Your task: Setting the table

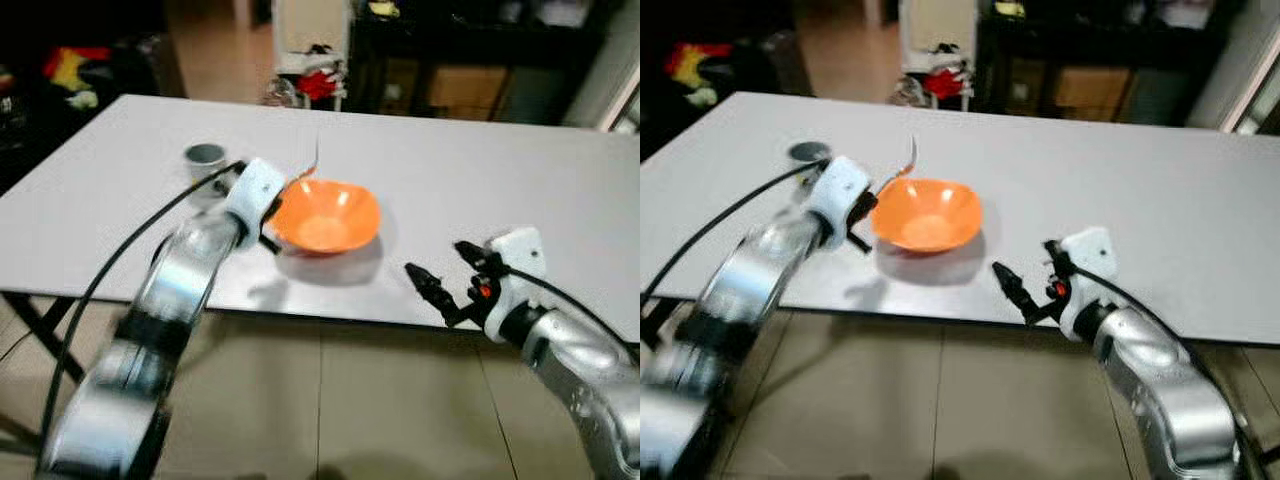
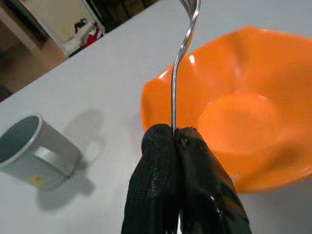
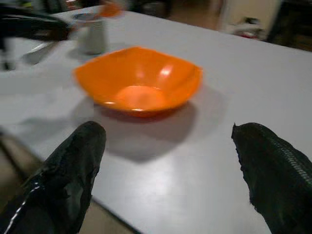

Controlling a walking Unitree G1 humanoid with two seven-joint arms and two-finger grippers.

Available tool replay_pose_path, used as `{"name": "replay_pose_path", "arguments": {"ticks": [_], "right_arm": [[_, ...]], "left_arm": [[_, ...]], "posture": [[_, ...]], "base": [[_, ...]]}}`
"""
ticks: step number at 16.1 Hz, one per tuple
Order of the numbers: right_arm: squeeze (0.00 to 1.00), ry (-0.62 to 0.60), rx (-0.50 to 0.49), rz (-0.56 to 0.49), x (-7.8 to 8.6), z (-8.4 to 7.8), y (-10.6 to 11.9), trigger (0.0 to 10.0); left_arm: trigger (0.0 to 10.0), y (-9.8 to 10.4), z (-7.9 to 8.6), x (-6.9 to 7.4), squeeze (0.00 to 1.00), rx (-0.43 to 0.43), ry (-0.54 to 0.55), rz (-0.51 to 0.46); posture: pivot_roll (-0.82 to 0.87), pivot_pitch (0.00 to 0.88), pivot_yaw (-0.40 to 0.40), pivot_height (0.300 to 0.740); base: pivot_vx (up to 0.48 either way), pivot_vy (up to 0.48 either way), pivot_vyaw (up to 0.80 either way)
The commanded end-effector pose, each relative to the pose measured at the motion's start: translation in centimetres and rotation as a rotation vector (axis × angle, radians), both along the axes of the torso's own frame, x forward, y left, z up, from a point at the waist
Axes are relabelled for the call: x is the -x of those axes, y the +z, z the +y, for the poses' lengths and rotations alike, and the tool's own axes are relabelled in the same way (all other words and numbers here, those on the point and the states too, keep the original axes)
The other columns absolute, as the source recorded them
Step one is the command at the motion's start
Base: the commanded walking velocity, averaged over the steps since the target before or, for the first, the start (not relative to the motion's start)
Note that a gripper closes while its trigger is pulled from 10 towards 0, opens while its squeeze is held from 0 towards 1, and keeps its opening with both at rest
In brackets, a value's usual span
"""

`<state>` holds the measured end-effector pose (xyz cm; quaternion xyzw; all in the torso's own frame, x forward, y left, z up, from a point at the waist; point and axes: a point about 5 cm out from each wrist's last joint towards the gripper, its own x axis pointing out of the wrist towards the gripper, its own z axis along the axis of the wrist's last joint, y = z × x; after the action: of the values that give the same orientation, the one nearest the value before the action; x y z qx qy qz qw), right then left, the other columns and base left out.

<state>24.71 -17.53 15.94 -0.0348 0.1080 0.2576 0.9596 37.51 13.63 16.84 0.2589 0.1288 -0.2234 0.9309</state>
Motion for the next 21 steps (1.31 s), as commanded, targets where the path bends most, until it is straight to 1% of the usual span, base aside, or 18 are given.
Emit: {"name": "replay_pose_path", "arguments": {"ticks": [1, 2, 3, 4, 6, 7, 10, 15, 16, 17, 18, 20, 21], "right_arm": [[0.00, 0.047, 0.001, 0.017, 0.0, 0.1, 0.1, 10.0], [0.00, 0.091, 0.003, 0.022, 0.2, 0.4, 0.2, 10.0], [0.00, 0.114, 0.009, 0.026, 0.2, 0.5, 0.3, 10.0], [0.00, 0.160, 0.018, 0.031, 0.5, 0.9, 0.3, 10.0], [0.00, 0.186, 0.023, 0.041, 0.7, 1.2, 0.1, 10.0], [0.00, 0.195, 0.024, 0.042, 0.8, 1.4, 0.1, 10.0], [0.00, 0.214, 0.026, 0.048, 1.2, 1.6, 0.0, 10.0], [0.00, 0.244, 0.025, 0.053, 1.3, 1.9, -0.2, 10.0], [0.00, 0.246, 0.026, 0.053, 1.4, 1.9, -0.2, 10.0], [0.00, 0.249, 0.028, 0.054, 1.4, 1.9, -0.2, 10.0], [0.00, 0.250, 0.029, 0.056, 1.4, 1.9, -0.3, 10.0], [0.00, 0.252, 0.033, 0.059, 1.4, 1.9, -0.4, 10.0], [0.00, 0.252, 0.034, 0.060, 1.4, 1.9, -0.4, 10.0]], "left_arm": [[10.0, 0.0, -0.7, -0.7, 0.00, -0.039, -0.031, 0.005], [10.0, 0.0, -1.0, -1.2, 0.00, -0.060, -0.050, 0.015], [10.0, 0.1, -1.3, -1.5, 0.00, -0.056, -0.062, 0.028], [10.0, 0.1, -1.8, -1.8, 0.00, -0.069, -0.089, 0.047], [10.0, -0.1, -2.2, -2.3, 0.00, -0.110, -0.093, 0.083], [10.0, 0.0, -2.1, -2.7, 0.00, -0.154, -0.083, 0.091], [10.0, 0.1, -1.9, -2.9, 0.00, -0.193, -0.072, 0.114], [10.0, 0.5, -2.6, -3.1, 0.00, -0.199, -0.097, 0.127], [10.0, 0.5, -2.7, -3.1, 0.11, -0.195, -0.105, 0.129], [10.0, 0.7, -3.0, -3.1, 0.51, -0.194, -0.119, 0.125], [10.0, 0.8, -3.1, -3.1, 0.57, -0.198, -0.124, 0.122], [10.0, 0.7, -3.1, -3.1, 0.59, -0.202, -0.126, 0.125], [10.0, 0.6, -3.1, -3.1, 0.59, -0.204, -0.126, 0.125]], "posture": [[0.04, 0.000, -0.015, 0.740], [0.03, 0.000, -0.013, 0.740], [0.03, 0.000, -0.013, 0.740], [0.03, 0.000, -0.013, 0.740], [0.03, 0.000, -0.009, 0.740], [0.01, 0.000, 0.003, 0.740], [0.01, 0.000, 0.011, 0.740], [0.01, 0.000, 0.012, 0.740], [0.02, 0.000, 0.006, 0.740], [0.02, 0.000, 0.006, 0.740], [0.02, 0.000, 0.008, 0.740], [0.02, 0.000, 0.010, 0.740], [0.02, 0.000, 0.010, 0.740]], "base": [[0.000, 0.000, 0.00], [0.000, 0.000, 0.00], [0.000, 0.000, 0.00], [0.000, 0.000, 0.00], [0.000, 0.000, 0.00], [0.000, 0.000, 0.00], [0.000, 0.000, 0.00], [0.000, 0.000, 0.00], [0.000, 0.000, 0.00], [0.000, 0.000, 0.00], [0.000, 0.000, 0.00], [0.000, 0.000, 0.00], [0.000, 0.000, 0.00]]}}
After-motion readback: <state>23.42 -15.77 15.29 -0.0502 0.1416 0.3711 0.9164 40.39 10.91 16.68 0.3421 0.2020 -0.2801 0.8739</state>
